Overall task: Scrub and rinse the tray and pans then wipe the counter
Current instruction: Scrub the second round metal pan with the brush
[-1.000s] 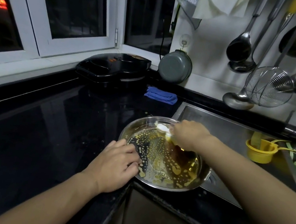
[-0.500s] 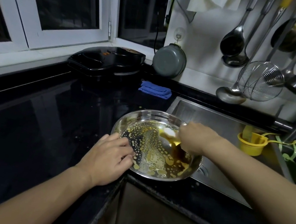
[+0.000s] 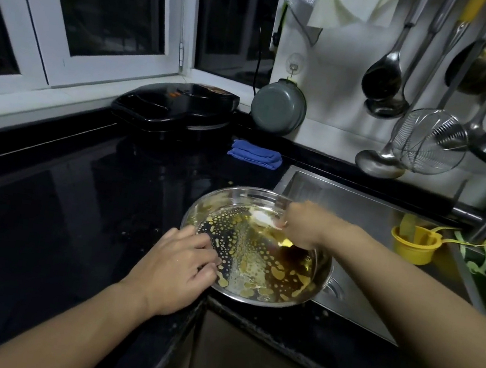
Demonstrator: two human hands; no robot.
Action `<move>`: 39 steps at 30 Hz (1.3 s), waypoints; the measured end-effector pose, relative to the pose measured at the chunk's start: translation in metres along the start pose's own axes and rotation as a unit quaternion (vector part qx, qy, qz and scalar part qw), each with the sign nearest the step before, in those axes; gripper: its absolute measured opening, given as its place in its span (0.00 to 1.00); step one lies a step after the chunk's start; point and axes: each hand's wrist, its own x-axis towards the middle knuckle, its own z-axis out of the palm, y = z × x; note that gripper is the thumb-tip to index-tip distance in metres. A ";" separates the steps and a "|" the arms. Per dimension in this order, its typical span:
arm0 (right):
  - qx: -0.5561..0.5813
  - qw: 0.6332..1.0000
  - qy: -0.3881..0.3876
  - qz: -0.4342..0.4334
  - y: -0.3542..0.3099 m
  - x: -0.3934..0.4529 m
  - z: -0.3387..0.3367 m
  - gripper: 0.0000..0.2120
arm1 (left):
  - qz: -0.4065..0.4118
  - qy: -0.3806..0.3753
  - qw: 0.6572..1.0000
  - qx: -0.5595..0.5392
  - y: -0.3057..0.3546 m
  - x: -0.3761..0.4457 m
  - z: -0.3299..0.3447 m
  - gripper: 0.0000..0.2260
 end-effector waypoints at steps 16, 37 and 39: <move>0.020 0.998 0.025 -0.055 -0.073 0.014 0.007 0.04 | 0.008 0.002 0.999 -0.035 -0.002 0.000 0.000 0.20; 0.074 0.976 -0.116 -0.168 -0.055 -0.012 -0.009 0.10 | -0.026 -0.005 0.996 -0.089 0.000 -0.002 -0.004 0.06; 0.044 0.988 -0.061 -0.137 -0.055 0.002 -0.012 0.12 | -0.022 -0.004 0.995 -0.092 0.000 -0.002 -0.005 0.07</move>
